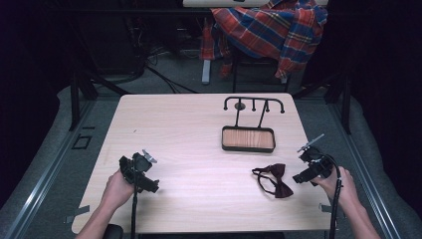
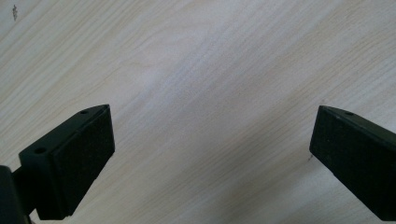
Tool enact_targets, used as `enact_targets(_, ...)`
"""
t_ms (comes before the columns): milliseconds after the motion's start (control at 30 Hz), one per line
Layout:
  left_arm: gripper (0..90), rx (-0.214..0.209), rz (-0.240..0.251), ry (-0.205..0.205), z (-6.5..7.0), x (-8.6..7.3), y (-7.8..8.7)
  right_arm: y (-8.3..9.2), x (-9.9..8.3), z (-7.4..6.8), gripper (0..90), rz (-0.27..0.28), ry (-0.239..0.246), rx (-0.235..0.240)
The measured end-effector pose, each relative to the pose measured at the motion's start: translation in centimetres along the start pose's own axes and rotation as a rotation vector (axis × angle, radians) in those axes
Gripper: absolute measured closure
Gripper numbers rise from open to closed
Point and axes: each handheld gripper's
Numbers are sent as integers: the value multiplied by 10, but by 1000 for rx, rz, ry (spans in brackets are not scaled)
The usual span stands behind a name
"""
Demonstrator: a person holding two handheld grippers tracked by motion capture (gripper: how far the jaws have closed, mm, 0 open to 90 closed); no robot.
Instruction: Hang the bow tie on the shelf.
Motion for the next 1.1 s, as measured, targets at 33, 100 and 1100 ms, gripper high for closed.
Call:
enact_targets(33,3,-1,-1,1,0,0,0,0,0,0,191,5,12,-2)
enact_targets(100,3,-2,0,-1,0,0,0,0,1,-2,185,12,14,-3)
enact_targets(1100,2,-20,10,-21,1,2,0,2,22,-22,156,93,219,4)
Point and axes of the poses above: each handheld gripper's, and its own axes: y roughly backward along the jaws, x roughly out of its top, z roughly to its right, and after that the axes turned 1 degree about x, right-handed
